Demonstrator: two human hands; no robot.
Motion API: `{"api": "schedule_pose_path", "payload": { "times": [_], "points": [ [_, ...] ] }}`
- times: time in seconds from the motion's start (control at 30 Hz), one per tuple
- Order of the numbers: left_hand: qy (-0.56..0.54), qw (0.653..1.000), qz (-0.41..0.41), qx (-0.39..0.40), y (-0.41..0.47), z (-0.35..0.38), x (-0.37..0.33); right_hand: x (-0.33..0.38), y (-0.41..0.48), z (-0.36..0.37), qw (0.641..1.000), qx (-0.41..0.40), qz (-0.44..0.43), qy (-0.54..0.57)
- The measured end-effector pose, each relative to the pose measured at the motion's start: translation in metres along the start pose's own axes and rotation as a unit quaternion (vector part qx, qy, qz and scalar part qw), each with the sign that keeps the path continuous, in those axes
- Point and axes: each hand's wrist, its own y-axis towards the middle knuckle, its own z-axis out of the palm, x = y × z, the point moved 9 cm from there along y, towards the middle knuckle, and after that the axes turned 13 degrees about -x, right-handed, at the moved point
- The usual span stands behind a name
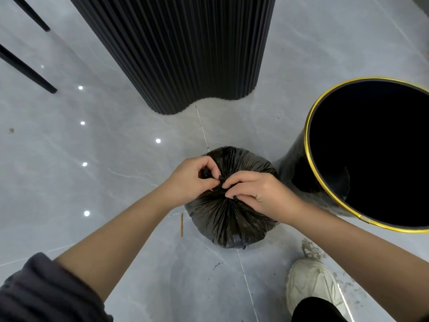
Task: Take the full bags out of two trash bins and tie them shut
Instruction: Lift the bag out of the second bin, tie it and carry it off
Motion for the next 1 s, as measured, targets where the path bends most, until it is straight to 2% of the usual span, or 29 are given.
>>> {"api": "schedule_pose_path", "payload": {
  "times": [0.13, 0.2, 0.27, 0.33, 0.43, 0.47, 0.63, 0.73, 0.83, 0.9, 1.0],
  "points": [
    [0.002, 0.998, 0.060, -0.017, -0.002, 0.000, -0.007, -0.016, -0.002, -0.005, 0.996, -0.034, 0.079, 0.031],
    [-0.008, 0.995, 0.095, -0.028, -0.005, -0.002, -0.014, -0.019, 0.000, -0.006, 0.995, -0.034, 0.092, 0.029],
    [-0.026, 0.994, 0.097, -0.031, -0.004, -0.005, -0.015, -0.019, 0.003, -0.006, 0.994, -0.034, 0.096, 0.039],
    [-0.051, 0.997, 0.050, -0.019, -0.002, -0.004, -0.011, -0.018, 0.004, -0.006, 0.994, -0.041, 0.095, 0.044],
    [-0.109, 0.988, -0.108, 0.033, -0.004, 0.005, 0.001, -0.014, 0.003, -0.003, 0.997, -0.038, 0.070, 0.014],
    [-0.094, 0.985, -0.134, 0.052, -0.004, 0.008, 0.002, -0.012, 0.003, -0.001, 0.998, -0.033, 0.058, 0.003],
    [-0.002, 0.982, -0.126, 0.140, -0.009, 0.016, -0.002, -0.009, 0.005, 0.002, 0.999, -0.027, 0.040, -0.005],
    [0.003, 0.977, -0.155, 0.144, -0.010, 0.017, 0.004, -0.004, 0.004, 0.007, 0.999, -0.014, 0.018, -0.024],
    [-0.051, 0.976, -0.174, 0.119, -0.011, 0.016, 0.003, -0.005, 0.004, 0.008, 0.999, -0.015, 0.026, -0.025],
    [-0.074, 0.982, -0.144, 0.101, -0.010, 0.015, -0.001, -0.009, 0.004, 0.006, 0.998, -0.022, 0.055, -0.003],
    [0.024, 0.999, 0.012, 0.042, -0.006, 0.004, -0.012, -0.021, 0.001, 0.003, 0.985, -0.033, 0.148, 0.078]
  ]
}}
